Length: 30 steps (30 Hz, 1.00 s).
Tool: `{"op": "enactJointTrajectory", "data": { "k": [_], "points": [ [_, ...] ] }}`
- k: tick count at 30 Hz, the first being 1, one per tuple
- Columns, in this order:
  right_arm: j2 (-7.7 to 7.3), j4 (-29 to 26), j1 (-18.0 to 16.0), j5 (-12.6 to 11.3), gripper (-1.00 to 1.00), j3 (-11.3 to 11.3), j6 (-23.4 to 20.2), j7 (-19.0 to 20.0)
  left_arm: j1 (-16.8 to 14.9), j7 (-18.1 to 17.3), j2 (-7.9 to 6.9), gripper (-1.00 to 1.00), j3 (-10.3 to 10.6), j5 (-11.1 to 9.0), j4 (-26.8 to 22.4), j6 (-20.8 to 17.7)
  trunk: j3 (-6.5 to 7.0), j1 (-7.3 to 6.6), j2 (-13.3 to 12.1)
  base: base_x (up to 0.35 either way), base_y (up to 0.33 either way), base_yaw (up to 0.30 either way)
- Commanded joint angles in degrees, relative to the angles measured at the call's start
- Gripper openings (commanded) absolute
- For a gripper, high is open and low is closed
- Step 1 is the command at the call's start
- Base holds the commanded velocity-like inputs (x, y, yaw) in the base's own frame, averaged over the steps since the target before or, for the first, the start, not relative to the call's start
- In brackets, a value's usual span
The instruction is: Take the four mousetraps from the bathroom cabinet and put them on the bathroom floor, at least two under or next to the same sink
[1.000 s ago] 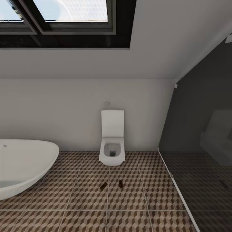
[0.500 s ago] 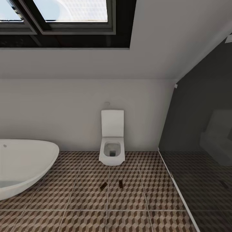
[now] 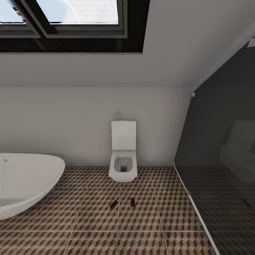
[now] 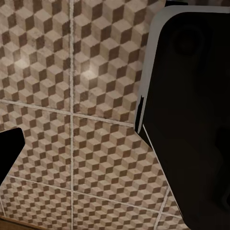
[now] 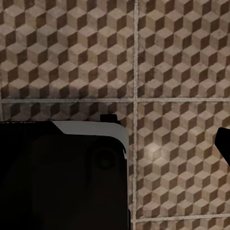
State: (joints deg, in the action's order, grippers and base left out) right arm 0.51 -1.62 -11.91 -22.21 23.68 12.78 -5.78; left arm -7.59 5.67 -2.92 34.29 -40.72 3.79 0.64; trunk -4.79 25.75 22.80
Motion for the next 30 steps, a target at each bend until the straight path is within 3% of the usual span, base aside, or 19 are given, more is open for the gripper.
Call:
{"op": "enactJointTrajectory", "data": {
  "k": [1, 30],
  "points": [
    [0.02, 0.04, -0.05, -0.45, 1.00, 0.49, 0.16, -0.20, -0.06, 0.04, 0.02, 1.00, 0.42, -0.32, 0.08, 0.07, -0.12, 0.03, 0.12, 0.000, 0.000, 0.000],
    [0.02, 0.04, -0.05, -0.44, 1.00, 0.49, 0.14, -0.20, -0.06, 0.04, 0.02, 1.00, 0.43, -0.32, 0.08, 0.07, -0.12, 0.03, 0.12, 0.000, 0.000, 0.000]
  ]
}}
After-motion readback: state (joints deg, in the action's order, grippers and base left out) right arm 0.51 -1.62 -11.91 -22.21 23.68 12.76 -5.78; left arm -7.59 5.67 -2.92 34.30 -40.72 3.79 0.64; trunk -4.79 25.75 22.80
